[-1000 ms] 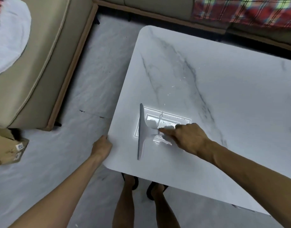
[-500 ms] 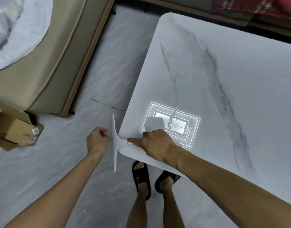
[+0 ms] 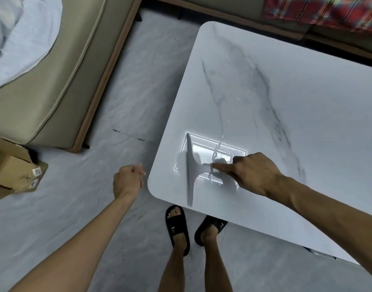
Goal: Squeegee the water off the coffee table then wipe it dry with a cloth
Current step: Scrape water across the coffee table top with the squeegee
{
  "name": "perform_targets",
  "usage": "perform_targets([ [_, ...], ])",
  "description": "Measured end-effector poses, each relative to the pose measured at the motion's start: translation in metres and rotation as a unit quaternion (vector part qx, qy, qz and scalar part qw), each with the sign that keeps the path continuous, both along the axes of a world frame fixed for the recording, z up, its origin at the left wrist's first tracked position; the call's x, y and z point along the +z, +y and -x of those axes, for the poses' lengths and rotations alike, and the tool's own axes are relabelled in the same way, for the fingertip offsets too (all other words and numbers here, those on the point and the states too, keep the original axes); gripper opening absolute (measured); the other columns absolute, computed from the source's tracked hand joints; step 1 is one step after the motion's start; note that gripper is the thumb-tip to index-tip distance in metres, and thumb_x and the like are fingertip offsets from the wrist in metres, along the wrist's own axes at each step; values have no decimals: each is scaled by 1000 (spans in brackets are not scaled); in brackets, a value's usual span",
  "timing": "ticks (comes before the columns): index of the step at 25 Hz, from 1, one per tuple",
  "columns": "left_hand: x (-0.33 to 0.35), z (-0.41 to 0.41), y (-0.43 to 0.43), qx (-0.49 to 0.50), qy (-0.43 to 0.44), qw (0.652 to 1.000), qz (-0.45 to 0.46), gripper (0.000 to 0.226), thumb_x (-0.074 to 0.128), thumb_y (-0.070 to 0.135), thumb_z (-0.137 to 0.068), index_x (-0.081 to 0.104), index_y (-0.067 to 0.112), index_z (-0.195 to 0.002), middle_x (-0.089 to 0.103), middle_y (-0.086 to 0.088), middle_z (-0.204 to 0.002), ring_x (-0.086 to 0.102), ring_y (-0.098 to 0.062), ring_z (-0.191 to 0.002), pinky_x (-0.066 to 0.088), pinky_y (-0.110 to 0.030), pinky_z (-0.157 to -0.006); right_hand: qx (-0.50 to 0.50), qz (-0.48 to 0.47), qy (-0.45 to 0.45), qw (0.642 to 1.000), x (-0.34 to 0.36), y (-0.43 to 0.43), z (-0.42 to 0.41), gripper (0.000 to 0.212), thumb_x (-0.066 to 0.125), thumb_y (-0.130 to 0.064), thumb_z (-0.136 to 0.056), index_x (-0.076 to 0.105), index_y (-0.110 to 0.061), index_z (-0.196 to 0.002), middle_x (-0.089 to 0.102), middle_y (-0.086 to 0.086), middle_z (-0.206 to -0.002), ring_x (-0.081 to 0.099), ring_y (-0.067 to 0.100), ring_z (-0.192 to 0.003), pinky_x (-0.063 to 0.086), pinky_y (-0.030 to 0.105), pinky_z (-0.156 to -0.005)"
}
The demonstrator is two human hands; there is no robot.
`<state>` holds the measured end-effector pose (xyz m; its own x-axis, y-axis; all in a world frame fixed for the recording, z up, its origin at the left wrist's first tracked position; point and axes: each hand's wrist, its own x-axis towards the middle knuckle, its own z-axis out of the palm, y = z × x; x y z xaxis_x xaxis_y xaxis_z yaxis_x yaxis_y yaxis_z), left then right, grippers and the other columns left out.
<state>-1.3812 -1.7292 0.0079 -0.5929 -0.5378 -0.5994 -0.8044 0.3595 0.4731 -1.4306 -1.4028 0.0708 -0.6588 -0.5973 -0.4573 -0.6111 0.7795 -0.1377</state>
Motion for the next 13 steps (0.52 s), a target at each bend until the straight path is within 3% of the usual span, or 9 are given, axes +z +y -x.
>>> perform_targets([
  [3,-3,0,0,-40,-31,998,24,29,43,24,-96,68,14,-85,71,-11,-94,64,-27,-84,52,-35,-79,26,37,-47,998,-13,-55,-11,56,38,-26,-97,25,-56,-141,56,3,-87,59,30,-72,31,32,-56],
  [4,-4,-1,0,-68,-40,996,32,25,42,17,-95,67,15,-99,69,-11,-110,63,-27,-95,49,-32,-83,40,36,-61,997,-19,-75,-17,58,39,-22,-97,24,-54,-143,51,3,-83,57,30,-72,31,32,-57],
  [6,-8,-3,3,-127,-55,990,35,40,41,5,-92,56,12,-129,57,-11,-134,55,-27,-118,43,-30,-97,48,38,-72,996,-30,-97,-28,61,38,-17,-97,23,-51,-145,41,2,-80,57,30,-74,30,32,-58],
  [8,-11,-4,11,-173,-60,982,36,50,39,0,-92,43,10,-141,46,-12,-145,46,-27,-129,35,-30,-106,39,25,-60,997,-37,-84,-28,62,37,-16,-96,23,-50,-146,42,3,-80,56,30,-73,29,33,-58],
  [10,-14,-6,24,-211,-61,975,33,54,37,-1,-92,34,9,-146,40,-10,-149,43,-27,-132,32,-27,-105,26,13,-44,999,-37,-49,-26,66,40,-15,-93,23,-52,-145,51,5,-84,56,30,-72,31,33,-57],
  [13,-20,-4,51,-262,-99,960,9,62,39,3,-94,19,12,-152,25,-7,-158,32,-24,-140,27,-32,-115,-13,-11,-35,999,-25,21,-25,68,44,-16,-90,24,-55,-142,57,3,-89,60,28,-74,33,30,-56],
])
